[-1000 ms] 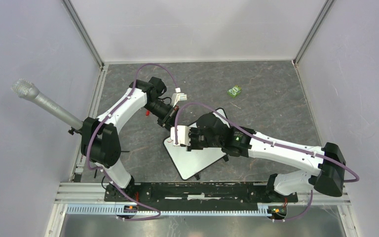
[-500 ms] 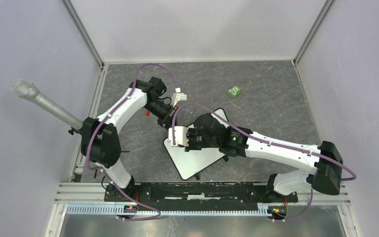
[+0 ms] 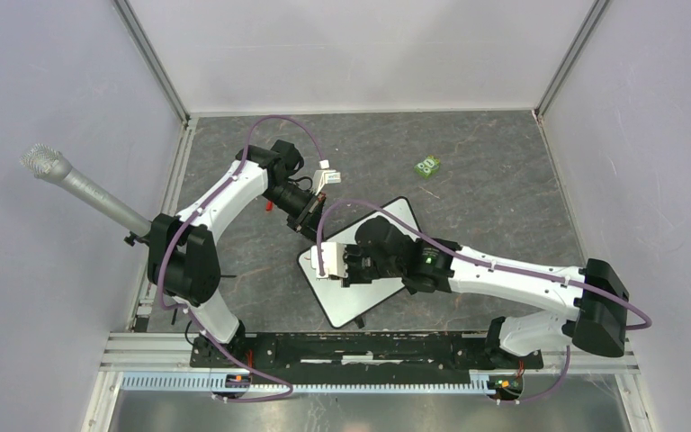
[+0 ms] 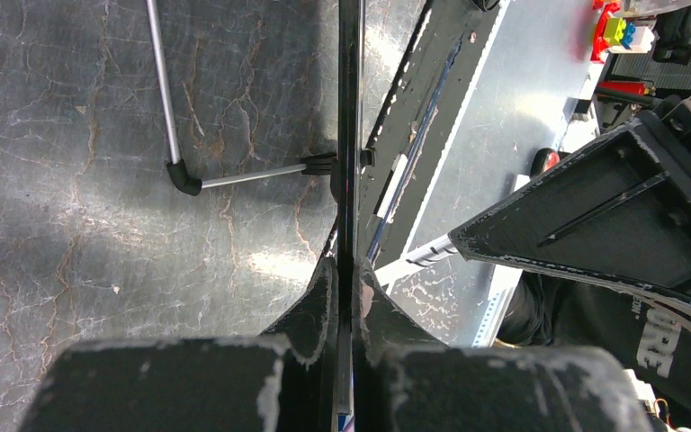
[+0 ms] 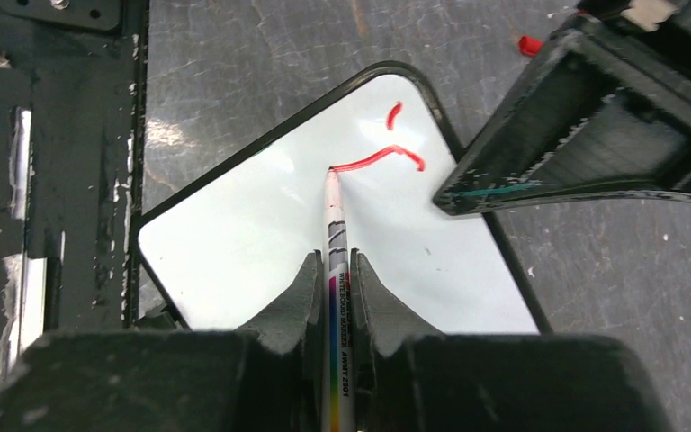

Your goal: Write a sentence on the whiteboard

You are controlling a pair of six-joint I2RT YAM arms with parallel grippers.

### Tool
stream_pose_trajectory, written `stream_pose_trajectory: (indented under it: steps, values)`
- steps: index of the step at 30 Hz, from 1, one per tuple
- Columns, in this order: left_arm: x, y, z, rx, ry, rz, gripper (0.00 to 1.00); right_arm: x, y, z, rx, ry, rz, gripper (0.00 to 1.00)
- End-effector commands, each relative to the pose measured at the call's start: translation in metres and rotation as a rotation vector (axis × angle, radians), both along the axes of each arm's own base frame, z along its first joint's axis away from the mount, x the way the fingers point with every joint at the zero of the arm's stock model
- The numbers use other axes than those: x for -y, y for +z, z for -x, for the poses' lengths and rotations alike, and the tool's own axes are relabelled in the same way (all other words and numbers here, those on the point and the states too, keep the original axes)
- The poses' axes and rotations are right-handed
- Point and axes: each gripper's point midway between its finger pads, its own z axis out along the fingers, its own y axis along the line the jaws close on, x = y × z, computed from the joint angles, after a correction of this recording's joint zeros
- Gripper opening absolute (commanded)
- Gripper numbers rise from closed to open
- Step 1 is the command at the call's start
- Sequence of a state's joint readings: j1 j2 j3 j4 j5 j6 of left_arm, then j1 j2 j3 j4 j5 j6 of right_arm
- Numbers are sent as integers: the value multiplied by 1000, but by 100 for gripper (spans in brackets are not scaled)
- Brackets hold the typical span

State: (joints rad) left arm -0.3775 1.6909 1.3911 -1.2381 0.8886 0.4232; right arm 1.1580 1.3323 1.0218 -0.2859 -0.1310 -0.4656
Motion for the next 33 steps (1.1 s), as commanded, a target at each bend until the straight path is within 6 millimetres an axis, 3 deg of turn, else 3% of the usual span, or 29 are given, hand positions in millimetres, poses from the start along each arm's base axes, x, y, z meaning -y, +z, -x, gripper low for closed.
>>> stream_pose_trajectory:
  steps: [1,5,14,33]
  values:
    - [-1,8,4,52,-28,21,2,2,-1,8,-11,18,-6,0]
    - [-1,8,4,51,-28,20,2,-1,4,12,-11,33,-11,0]
    - [-1,8,4,50,-28,23,2,1,46,-3,22,-21,-89,0]
    - [0,8,4,49,-30,26,2,1,36,-19,42,-81,-67,0]
